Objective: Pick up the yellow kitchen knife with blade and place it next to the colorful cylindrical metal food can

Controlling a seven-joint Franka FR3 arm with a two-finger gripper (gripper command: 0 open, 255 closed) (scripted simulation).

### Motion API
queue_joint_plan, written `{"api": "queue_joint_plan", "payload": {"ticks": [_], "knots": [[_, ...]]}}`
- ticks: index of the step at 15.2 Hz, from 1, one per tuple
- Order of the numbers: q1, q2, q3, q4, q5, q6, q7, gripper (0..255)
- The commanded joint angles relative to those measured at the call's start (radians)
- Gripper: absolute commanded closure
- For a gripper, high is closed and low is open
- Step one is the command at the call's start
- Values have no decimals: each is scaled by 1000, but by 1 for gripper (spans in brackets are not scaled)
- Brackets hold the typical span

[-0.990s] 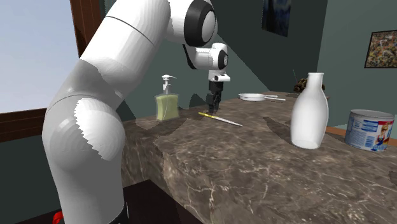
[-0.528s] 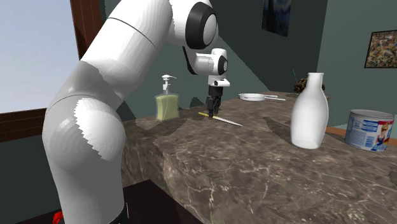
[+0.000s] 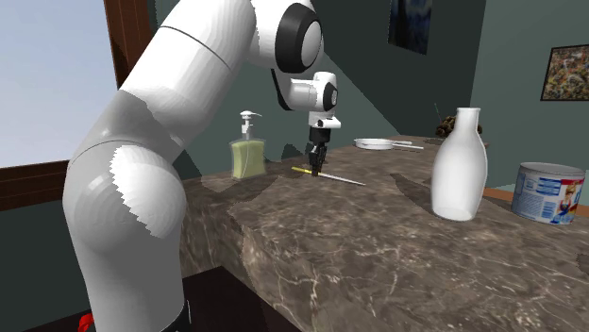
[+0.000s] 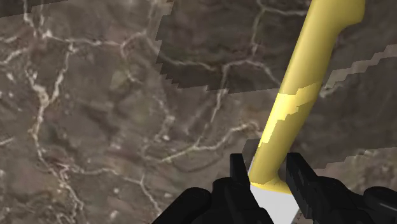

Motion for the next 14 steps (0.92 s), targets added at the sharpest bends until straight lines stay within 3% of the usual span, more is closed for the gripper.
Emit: {"api": "queue_joint_plan", "payload": {"ticks": [1, 6, 14], "knots": [[0, 0, -1, 0, 0, 0, 0, 255], [0, 0, -1, 0, 0, 0, 0, 255], [-4, -38, 13, 51, 21, -86, -10, 255]]}}
